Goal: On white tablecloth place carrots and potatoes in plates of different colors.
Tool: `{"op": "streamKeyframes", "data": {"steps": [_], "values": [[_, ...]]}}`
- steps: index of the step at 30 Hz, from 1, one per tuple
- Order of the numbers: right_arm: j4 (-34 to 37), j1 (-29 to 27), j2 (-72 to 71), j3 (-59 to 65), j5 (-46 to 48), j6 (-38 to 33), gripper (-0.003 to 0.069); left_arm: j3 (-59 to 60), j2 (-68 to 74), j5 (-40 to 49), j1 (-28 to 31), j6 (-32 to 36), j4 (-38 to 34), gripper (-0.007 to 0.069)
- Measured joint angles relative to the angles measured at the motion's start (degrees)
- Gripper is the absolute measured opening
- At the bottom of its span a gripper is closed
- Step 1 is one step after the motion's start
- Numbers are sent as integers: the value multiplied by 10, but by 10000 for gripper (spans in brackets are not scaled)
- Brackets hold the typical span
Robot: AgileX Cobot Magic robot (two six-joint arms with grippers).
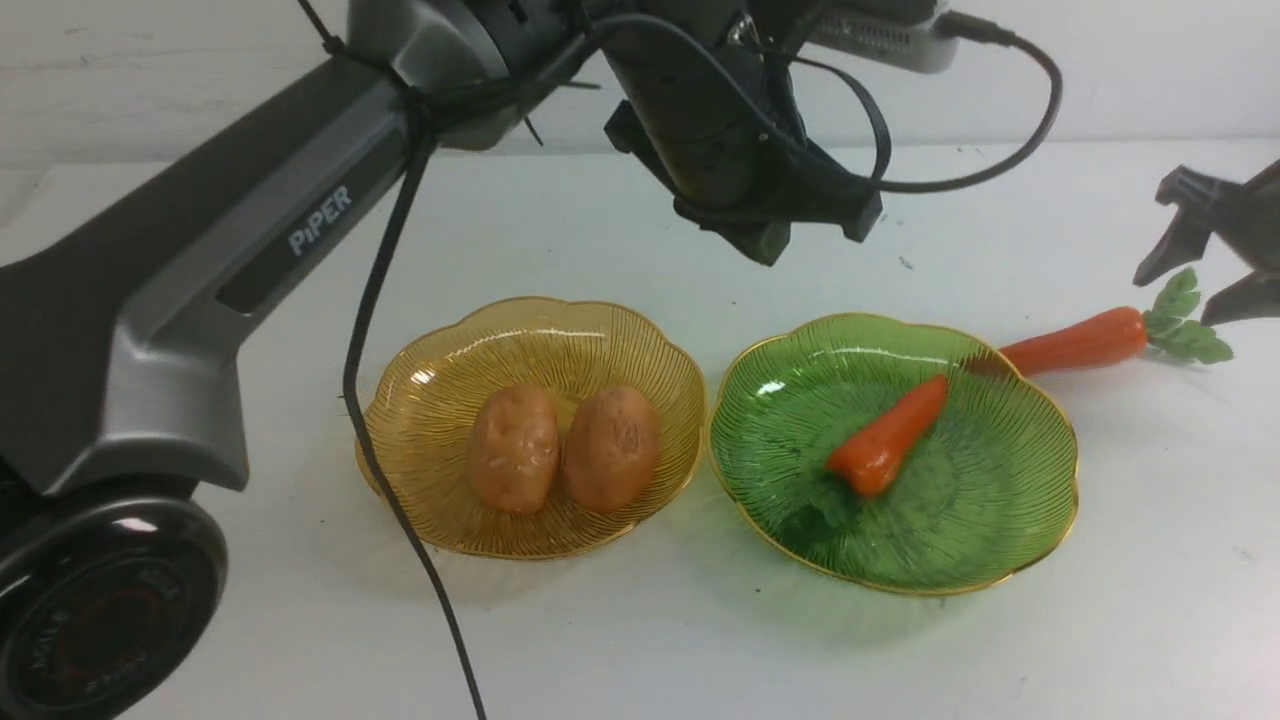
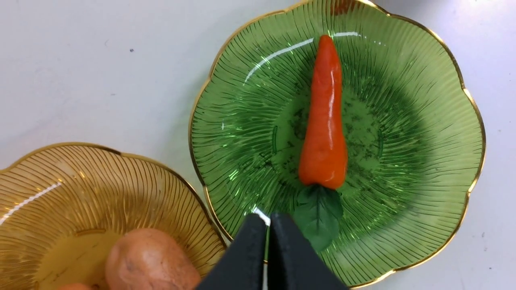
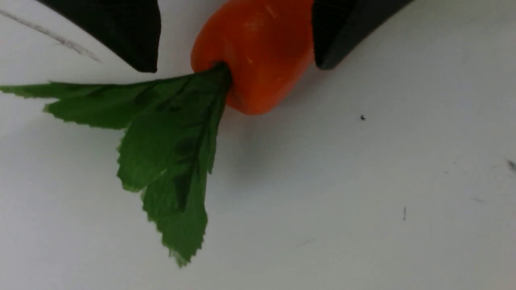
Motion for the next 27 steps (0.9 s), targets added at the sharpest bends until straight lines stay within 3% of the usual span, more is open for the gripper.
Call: {"op": "streamKeyframes", "data": {"steps": [15, 20, 27], "values": [[16, 8, 49, -33, -20, 41, 461, 0, 0, 0, 0, 0, 0, -4], [22, 8, 51, -35, -31, 41, 365, 0, 0, 1, 0, 0, 0, -4], [-49, -1, 27, -91, -10, 31, 366, 5, -13, 2, 0, 0, -2, -4]]}}
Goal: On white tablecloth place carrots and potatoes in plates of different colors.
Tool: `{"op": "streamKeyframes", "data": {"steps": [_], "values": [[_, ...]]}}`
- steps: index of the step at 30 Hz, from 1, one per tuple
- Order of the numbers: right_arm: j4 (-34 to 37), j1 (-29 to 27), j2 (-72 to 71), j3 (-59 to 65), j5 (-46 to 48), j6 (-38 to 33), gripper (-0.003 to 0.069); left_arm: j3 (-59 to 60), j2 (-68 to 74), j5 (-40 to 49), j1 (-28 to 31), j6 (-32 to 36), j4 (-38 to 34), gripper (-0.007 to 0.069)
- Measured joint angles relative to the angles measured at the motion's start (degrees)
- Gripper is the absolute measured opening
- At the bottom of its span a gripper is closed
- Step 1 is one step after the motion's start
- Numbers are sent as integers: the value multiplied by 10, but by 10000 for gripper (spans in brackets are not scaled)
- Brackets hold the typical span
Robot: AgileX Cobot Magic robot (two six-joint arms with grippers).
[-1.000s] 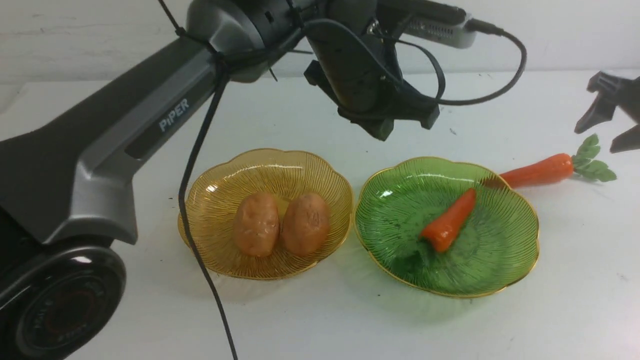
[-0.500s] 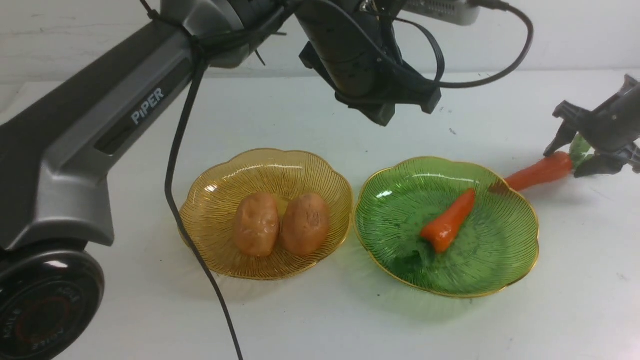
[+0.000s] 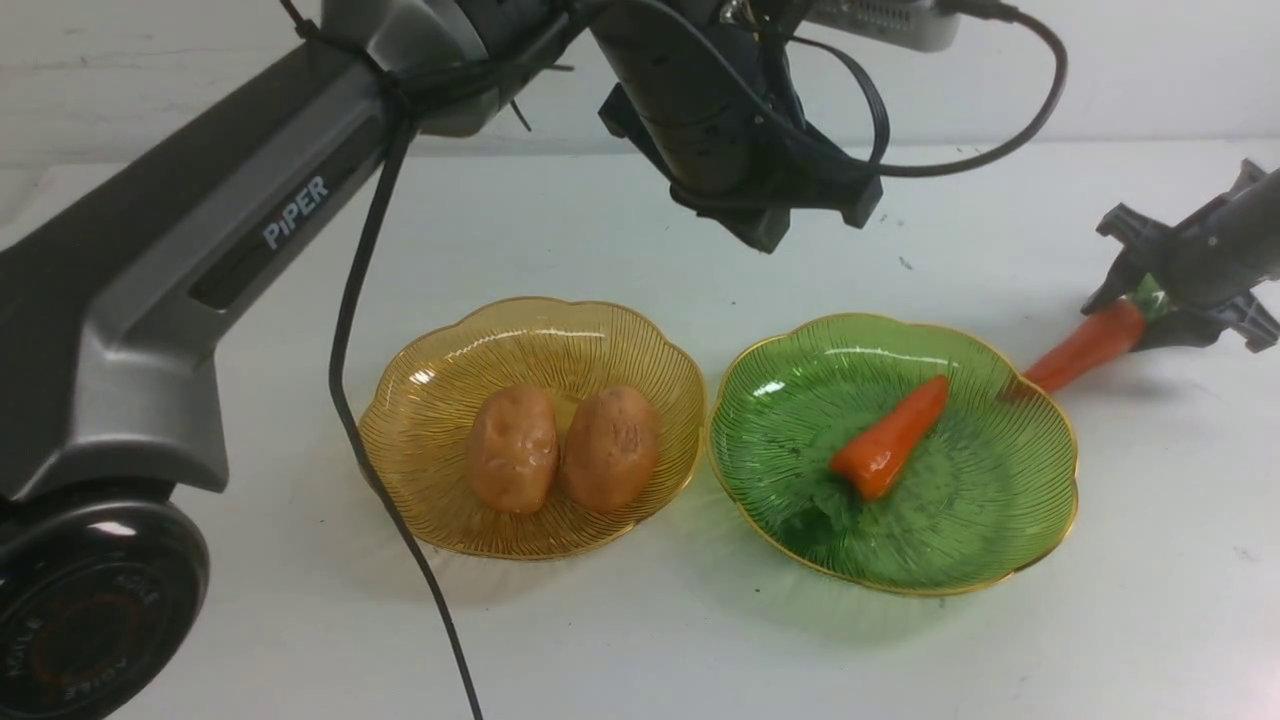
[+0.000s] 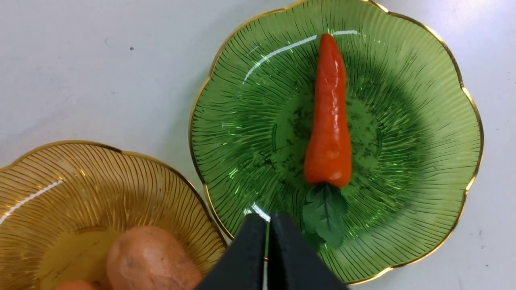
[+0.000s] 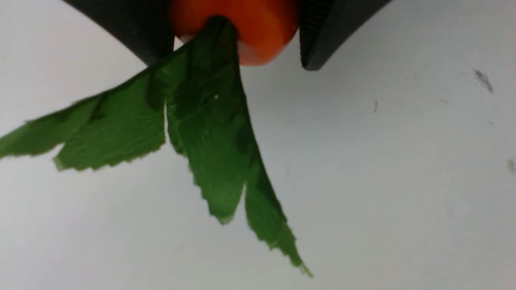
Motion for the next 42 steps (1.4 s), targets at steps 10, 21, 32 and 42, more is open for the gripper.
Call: {"op": "streamKeyframes", "data": {"steps": [10, 21, 32, 42], "values": [[-105, -12, -151, -105, 106, -21, 366, 15, -69, 0, 0, -6, 3, -4], [-48, 110, -251, 102, 118, -76, 366, 256, -275, 0, 0, -25, 68, -4], [-39, 224, -176, 251, 107, -86, 392, 475, -511, 2, 0, -78, 99, -4], [-76, 227, -177, 249, 103, -61, 687, 515, -626, 11, 0, -128, 150, -4]]}}
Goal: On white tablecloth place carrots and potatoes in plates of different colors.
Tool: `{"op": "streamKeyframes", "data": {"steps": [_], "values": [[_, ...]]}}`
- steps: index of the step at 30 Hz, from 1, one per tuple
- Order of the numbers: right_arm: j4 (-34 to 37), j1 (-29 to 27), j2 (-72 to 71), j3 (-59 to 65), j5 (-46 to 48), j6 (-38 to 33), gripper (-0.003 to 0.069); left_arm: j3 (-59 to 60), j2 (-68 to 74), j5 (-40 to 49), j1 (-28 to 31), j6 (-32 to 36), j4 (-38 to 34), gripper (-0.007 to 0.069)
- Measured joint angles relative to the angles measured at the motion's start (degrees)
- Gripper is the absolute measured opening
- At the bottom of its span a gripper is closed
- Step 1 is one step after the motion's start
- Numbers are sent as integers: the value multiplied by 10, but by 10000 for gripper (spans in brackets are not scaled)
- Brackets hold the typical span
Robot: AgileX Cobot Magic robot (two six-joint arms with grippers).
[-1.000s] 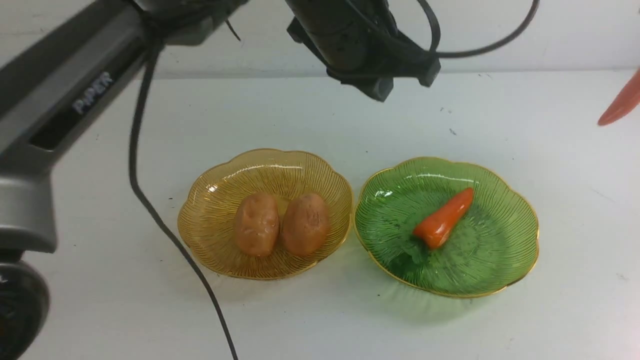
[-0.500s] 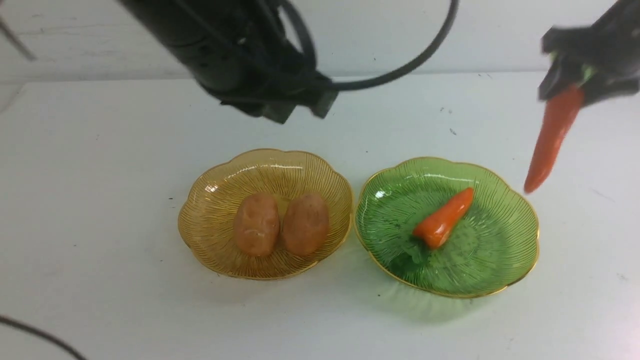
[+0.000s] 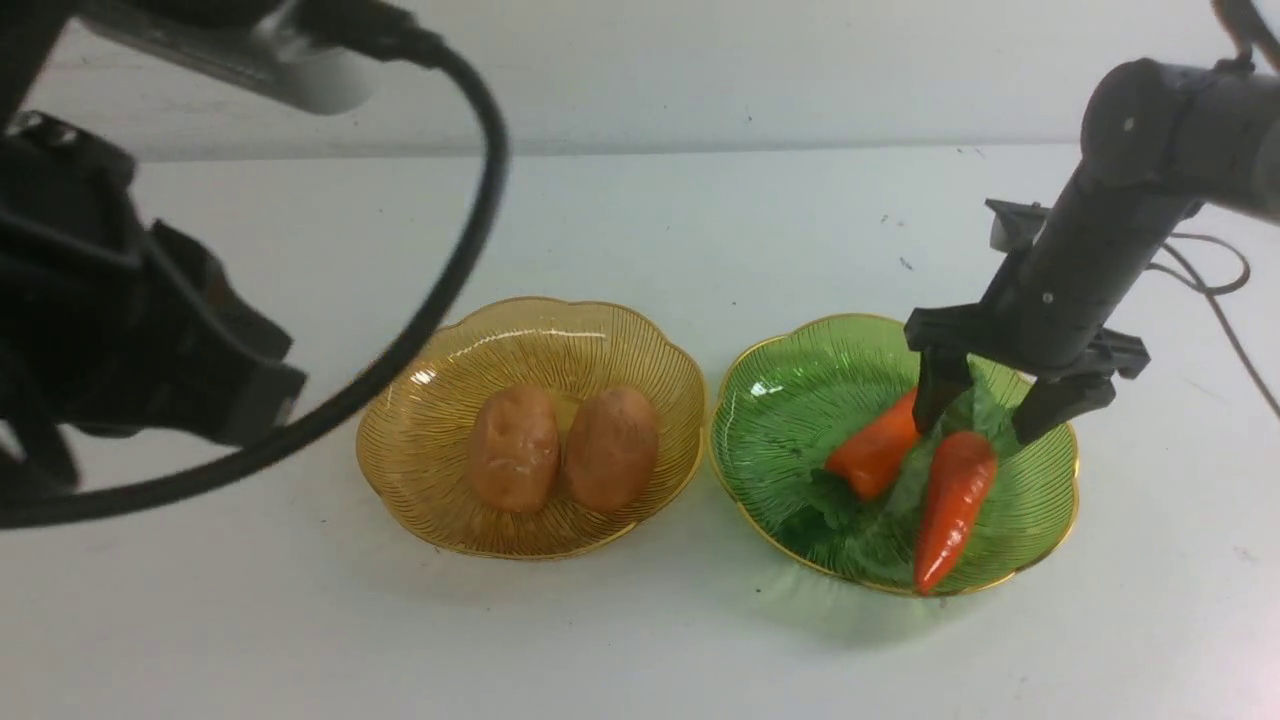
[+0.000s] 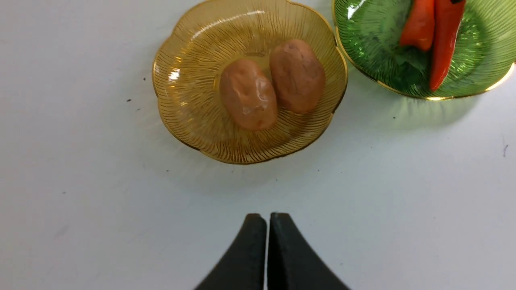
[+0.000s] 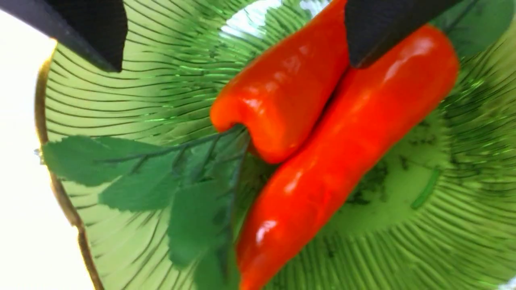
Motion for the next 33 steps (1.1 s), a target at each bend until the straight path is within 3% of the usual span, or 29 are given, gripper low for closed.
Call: {"op": "streamKeyframes", "data": {"steps": [4, 7, 10, 16, 17, 26, 33], "values": [[-4, 2, -39, 0, 0, -12, 647, 0, -15, 0, 0, -4, 7, -4], [-12, 4, -101, 0, 1, -16, 554, 0, -22, 1, 0, -4, 10, -4], [-14, 4, -155, 0, 2, -17, 435, 0, -27, 1, 0, -4, 12, -4], [-19, 4, -314, 0, 10, -17, 69, 0, -29, 1, 0, -4, 13, -4], [-21, 4, -333, 0, 12, -17, 46, 0, -29, 1, 0, -5, 14, -4], [-56, 4, -532, 26, 13, -19, -15, 2, -36, 1, 0, -6, 21, -4], [-72, 4, -750, 212, -157, -25, -15, 59, -112, 1, 0, -20, 31, -4]]}}
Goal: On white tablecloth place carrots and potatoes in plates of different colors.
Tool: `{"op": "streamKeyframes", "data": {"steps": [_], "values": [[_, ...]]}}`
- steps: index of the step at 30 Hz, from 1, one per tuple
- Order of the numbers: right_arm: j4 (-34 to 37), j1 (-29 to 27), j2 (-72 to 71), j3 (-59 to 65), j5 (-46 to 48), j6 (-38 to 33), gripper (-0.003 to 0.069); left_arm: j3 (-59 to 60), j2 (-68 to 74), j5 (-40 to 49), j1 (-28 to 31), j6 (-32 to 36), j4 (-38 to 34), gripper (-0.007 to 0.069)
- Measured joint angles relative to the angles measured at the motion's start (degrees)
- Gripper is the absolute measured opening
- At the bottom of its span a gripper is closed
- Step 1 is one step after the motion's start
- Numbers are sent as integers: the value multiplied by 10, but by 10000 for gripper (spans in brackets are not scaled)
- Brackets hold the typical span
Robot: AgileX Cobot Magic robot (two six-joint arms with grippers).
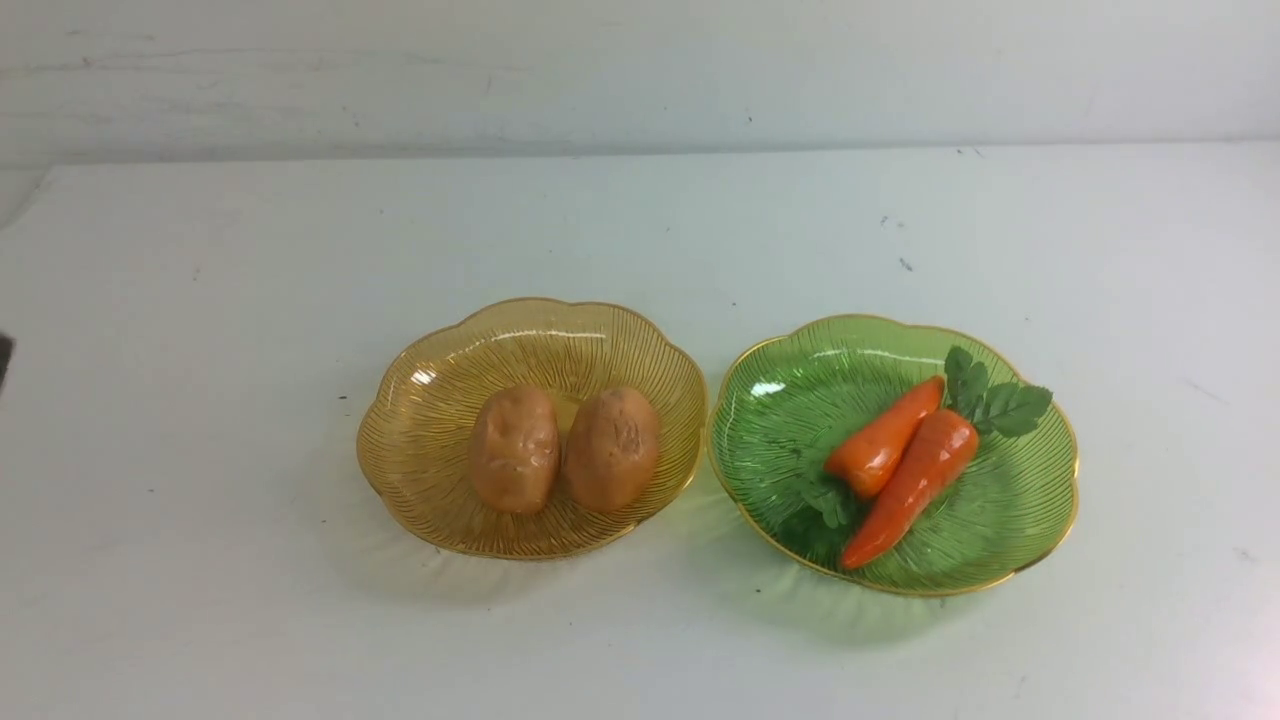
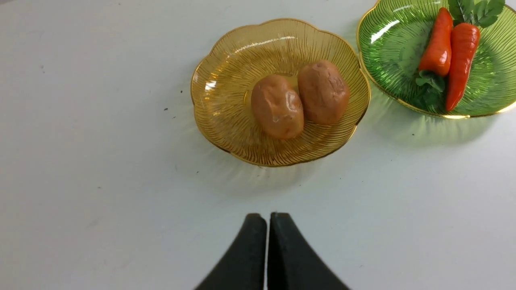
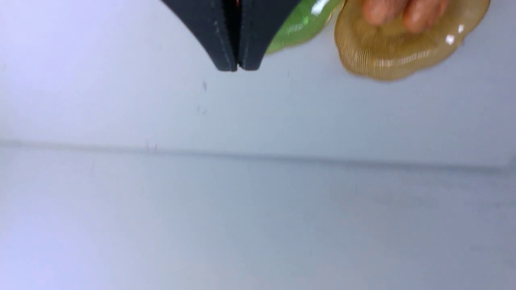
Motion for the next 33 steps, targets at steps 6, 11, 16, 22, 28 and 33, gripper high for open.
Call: {"op": "streamKeyframes", "data": {"steps": [6, 11, 16, 22, 28, 33], "values": [[-12, 0, -308, 329, -323, 0, -15, 103, -127, -39, 0, -19, 17, -4], [-7, 0, -433, 484, -447, 3, -15, 233, -268, -131, 0, -53, 48, -4], [15, 0, -411, 509, -442, 7, -15, 336, -368, -199, 0, -76, 72, -4], [18, 0, -401, 511, -455, 7, -15, 427, -437, -222, 0, -78, 75, -4], [17, 0, -401, 512, -454, 8, -15, 429, -438, -224, 0, -78, 75, -4], [17, 0, -401, 512, -454, 8, -15, 429, -438, -224, 0, -78, 75, -4]]}}
